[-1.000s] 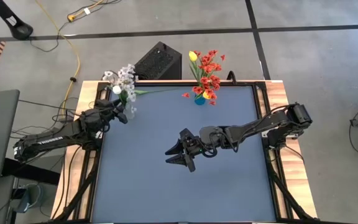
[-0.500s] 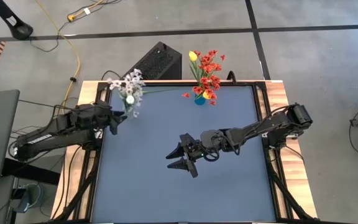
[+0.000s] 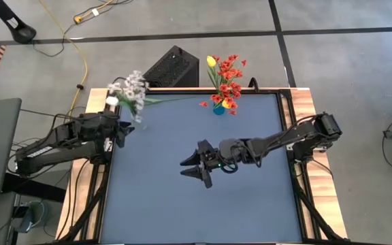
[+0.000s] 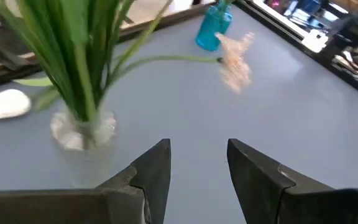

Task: Sort flowers into vase by color
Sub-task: Put the white tulip into the transparent vase

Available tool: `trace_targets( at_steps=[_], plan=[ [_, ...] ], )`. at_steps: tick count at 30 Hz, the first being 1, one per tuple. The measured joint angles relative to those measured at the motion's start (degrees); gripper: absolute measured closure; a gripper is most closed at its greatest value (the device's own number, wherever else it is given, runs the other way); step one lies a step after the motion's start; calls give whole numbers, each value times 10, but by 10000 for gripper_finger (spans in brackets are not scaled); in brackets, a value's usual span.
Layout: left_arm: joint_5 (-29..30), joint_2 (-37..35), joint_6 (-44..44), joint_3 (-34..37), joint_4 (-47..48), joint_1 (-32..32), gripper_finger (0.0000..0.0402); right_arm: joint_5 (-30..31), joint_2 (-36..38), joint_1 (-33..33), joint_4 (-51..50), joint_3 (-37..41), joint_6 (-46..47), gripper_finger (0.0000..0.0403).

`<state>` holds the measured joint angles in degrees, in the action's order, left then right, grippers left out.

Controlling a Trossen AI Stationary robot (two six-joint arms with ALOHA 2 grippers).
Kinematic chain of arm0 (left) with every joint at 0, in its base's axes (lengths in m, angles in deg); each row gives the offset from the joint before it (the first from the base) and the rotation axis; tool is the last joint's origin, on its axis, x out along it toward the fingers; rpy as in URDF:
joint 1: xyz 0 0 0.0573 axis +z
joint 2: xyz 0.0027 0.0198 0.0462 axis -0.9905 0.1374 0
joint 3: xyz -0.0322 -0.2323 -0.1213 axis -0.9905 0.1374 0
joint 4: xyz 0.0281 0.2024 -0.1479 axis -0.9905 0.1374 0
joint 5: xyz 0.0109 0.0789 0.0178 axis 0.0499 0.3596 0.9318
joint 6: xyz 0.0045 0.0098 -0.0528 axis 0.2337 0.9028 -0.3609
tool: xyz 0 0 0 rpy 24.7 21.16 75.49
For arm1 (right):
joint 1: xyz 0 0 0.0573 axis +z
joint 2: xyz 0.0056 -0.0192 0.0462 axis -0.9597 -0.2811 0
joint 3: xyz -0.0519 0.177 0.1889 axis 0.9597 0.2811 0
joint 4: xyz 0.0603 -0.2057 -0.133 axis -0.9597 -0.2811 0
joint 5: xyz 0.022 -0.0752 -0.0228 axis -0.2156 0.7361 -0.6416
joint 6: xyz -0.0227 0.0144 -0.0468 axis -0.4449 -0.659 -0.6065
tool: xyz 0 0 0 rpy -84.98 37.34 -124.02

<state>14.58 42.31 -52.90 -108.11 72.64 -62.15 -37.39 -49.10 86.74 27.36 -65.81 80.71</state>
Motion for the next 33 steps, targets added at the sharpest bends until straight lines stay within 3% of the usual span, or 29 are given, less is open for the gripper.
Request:
trace_targets(
  at_steps=[4, 8, 14, 18, 24, 29, 33],
  plan=[
    [-65, 0, -6, 0, -1, 0, 255, 0, 0, 5, 0, 0, 11, 184],
    [-191, 0, -18, 0, -21, 0, 255, 0, 0, 8, -1, -2, 25, 184],
    [-305, 0, -48, -14, -127, 0, 255, 0, -1, 2, -2, -44, 22, 185],
    [-272, 4, -14, -68, -140, 0, 255, -2, -1, -24, -53, -99, 17, 185],
    [-196, 4, 33, -140, -132, 0, 255, -11, -1, -108, -222, -227, -19, 185],
    [-173, 4, 62, -164, -121, 0, 255, -61, 0, -225, -340, -330, -79, 185],
    [-113, 4, 63, -164, -110, 0, 255, -100, -1, -350, -358, -362, -100, 185]
  ],
)
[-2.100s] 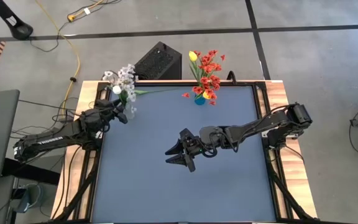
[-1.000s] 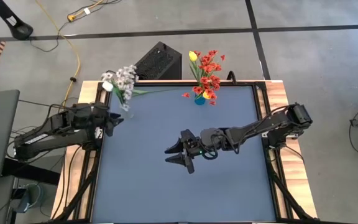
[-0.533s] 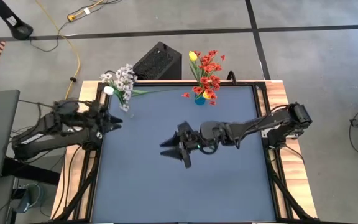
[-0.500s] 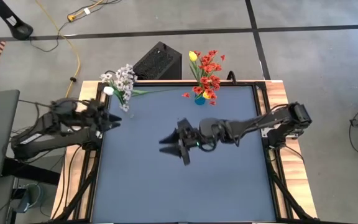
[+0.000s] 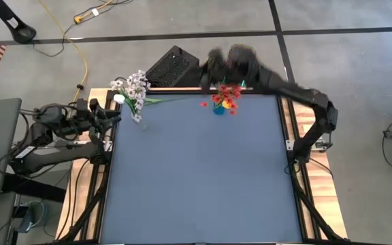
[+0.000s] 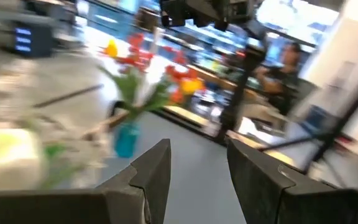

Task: Sort flowers into vase by color
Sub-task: Put the white tulip into the transparent vase

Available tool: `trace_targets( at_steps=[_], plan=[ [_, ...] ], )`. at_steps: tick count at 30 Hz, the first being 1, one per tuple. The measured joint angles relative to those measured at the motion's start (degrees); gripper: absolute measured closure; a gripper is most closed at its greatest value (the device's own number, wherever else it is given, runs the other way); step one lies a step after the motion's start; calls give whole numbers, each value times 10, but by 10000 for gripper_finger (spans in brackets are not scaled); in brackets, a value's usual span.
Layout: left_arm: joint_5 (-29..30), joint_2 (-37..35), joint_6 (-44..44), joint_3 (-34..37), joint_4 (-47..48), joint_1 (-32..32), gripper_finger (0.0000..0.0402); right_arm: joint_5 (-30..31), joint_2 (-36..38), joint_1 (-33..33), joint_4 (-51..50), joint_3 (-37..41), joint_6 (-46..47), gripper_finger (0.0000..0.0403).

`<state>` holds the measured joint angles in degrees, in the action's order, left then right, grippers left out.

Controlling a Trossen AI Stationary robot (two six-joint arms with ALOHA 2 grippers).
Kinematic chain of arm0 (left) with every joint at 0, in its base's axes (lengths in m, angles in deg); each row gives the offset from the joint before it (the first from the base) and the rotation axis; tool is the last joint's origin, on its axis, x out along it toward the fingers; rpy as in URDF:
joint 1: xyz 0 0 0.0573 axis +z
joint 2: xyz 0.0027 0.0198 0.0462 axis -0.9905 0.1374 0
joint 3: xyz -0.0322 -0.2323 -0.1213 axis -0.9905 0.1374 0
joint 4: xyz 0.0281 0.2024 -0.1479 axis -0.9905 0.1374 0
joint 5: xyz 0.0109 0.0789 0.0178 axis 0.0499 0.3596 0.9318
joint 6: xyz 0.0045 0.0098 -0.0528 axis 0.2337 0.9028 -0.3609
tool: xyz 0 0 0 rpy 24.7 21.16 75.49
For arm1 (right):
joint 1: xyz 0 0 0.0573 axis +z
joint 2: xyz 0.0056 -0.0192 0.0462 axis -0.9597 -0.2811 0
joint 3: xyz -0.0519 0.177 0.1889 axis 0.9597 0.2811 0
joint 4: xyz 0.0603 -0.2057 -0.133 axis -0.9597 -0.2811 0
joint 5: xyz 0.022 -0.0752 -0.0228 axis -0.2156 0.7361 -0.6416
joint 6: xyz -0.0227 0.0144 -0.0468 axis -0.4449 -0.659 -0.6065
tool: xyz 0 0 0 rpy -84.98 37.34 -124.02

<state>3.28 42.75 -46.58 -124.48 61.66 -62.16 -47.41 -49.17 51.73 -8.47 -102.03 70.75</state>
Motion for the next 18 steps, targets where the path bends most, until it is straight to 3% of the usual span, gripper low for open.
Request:
trace_targets(
  at_steps=[5, 10, 14, 18],
  plan=[
    [127, 13, 1, 0, 5, 0, 255, -52, -32, -164, 21, 1, -24, 185],
    [211, 27, -17, 0, -13, 0, 255, -170, -104, -294, 156, 1, 37, 185],
    [236, 29, -38, 0, -13, 0, 255, -230, -165, -356, 283, 0, 115, 185],
    [275, 30, -57, 0, -10, 0, 255, -234, -219, -390, 268, -54, 155, 185]
  ],
)
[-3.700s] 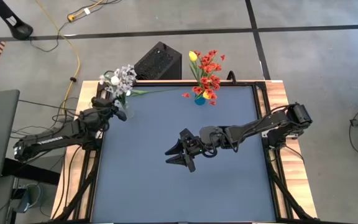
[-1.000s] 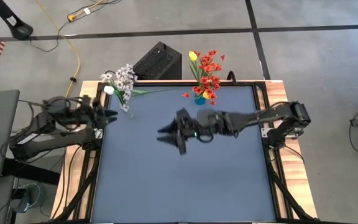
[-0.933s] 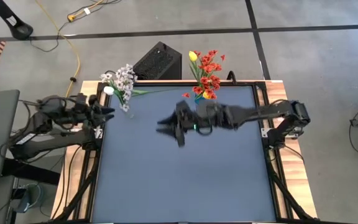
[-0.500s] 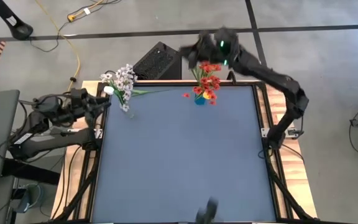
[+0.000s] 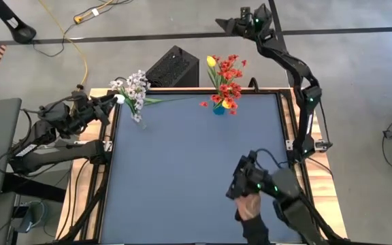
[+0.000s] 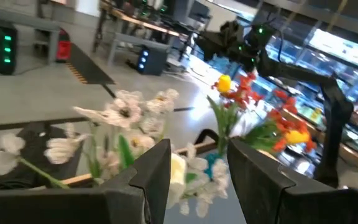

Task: Sort flowers into vase by color
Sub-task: Put the white tulip into the transparent vase

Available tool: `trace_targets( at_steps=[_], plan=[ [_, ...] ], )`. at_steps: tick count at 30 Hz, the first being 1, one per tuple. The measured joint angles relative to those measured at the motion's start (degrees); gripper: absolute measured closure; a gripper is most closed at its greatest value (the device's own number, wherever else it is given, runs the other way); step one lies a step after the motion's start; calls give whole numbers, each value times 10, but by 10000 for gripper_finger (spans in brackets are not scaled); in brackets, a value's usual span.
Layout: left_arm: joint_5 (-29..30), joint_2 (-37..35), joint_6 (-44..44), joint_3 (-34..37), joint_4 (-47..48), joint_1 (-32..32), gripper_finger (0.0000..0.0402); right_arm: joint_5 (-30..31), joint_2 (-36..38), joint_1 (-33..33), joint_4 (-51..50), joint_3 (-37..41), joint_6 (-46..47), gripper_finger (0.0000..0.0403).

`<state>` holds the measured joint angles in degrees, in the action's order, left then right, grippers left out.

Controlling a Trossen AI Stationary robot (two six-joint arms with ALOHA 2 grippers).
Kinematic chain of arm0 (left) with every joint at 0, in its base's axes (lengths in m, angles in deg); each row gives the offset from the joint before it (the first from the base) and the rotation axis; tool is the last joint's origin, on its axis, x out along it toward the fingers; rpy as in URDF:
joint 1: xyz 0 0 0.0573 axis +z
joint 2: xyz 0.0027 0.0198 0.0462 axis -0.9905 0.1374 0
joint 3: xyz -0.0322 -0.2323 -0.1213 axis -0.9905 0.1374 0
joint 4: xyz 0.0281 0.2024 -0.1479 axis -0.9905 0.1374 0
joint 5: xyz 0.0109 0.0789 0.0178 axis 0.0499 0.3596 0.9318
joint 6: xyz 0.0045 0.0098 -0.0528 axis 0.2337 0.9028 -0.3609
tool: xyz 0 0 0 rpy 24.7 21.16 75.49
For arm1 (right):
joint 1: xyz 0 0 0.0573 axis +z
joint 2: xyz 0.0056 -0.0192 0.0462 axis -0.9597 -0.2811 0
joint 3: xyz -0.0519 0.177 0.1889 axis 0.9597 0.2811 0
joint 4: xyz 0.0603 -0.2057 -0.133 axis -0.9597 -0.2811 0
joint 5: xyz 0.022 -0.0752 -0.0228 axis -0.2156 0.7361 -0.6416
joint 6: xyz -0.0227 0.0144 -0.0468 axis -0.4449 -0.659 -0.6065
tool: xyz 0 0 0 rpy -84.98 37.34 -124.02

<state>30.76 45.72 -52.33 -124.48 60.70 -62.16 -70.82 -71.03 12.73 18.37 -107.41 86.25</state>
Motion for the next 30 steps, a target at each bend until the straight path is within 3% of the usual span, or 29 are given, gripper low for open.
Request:
trace_targets(
  at_steps=[6, 10, 15, 23, 25, 30],
  plan=[
    [7, 0, 9, 0, 0, 0, 255, -3, -96, -11, -115, -85, -13, 192],
    [-34, 0, 7, 0, 13, 0, 255, -30, -126, -2, -116, -117, -6, 202],
    [-56, 0, -11, -25, 69, 0, 255, -19, -130, 2, -113, -153, -17, 211],
    [56, 23, 4, -125, 164, 0, 255, -57, -122, 0, -113, -276, -35, 216],
    [84, 43, 8, -149, 185, 0, 255, -63, -104, 8, -74, -266, -32, 216],
    [103, 119, 58, -212, 214, 0, 255, -65, -62, 39, -96, -264, -78, 216]
  ],
)
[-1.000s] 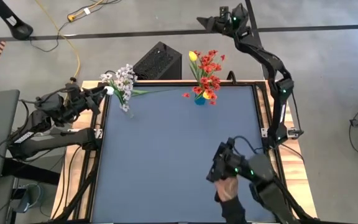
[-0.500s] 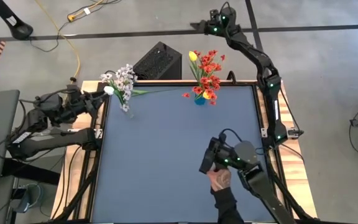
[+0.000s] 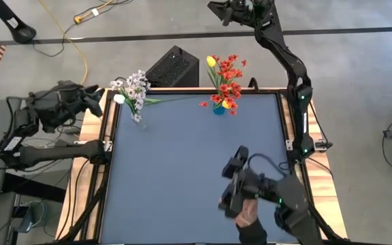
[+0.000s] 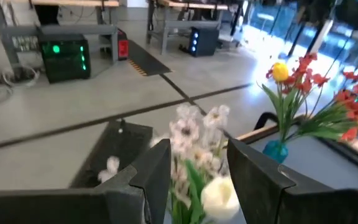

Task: Sort flowers into vase by color
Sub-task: Put the white tulip into the transparent vase

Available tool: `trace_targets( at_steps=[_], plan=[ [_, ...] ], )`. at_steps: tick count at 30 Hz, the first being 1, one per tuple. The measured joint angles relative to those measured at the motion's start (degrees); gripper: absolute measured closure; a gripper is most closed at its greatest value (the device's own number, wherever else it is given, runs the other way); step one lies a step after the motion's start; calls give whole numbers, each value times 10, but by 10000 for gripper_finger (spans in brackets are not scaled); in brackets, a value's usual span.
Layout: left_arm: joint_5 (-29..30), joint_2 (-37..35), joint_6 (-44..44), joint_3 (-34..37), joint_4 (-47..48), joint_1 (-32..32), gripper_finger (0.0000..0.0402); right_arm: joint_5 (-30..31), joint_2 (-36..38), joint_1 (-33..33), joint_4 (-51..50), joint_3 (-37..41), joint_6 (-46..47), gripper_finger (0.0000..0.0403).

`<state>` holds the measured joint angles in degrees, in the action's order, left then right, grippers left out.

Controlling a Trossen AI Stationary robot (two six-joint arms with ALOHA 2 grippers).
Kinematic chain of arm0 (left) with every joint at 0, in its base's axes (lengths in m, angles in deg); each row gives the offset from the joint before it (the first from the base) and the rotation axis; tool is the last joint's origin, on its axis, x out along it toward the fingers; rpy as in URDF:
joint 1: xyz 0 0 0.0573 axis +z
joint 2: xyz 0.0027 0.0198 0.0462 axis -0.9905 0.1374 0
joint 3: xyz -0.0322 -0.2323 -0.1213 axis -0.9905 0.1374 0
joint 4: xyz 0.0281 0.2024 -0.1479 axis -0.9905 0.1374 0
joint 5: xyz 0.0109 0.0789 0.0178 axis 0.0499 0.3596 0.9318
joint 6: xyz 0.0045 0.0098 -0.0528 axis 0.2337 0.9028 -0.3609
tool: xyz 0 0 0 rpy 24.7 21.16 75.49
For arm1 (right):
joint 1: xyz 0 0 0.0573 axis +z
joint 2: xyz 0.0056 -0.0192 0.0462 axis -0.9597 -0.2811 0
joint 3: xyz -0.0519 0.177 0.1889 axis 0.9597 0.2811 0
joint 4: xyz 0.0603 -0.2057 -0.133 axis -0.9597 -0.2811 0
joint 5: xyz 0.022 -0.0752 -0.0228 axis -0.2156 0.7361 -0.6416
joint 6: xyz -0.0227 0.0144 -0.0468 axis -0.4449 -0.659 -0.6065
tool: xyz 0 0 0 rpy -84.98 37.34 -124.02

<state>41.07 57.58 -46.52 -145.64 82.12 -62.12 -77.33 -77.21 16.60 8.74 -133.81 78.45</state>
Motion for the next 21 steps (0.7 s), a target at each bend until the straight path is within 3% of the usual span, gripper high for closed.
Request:
trace_targets(
  at_steps=[8, 15, 21],
  plan=[
    [19, 150, 116, -157, -5, 17, 255, -12, 51, 108, -131, 0, -157, 216],
    [-121, 279, 226, -285, -2, 139, 255, -6, 61, 210, -231, 0, -254, 216],
    [-297, 401, 291, -347, 20, 341, 255, -6, 61, 265, -322, 0, -302, 216]
  ],
)
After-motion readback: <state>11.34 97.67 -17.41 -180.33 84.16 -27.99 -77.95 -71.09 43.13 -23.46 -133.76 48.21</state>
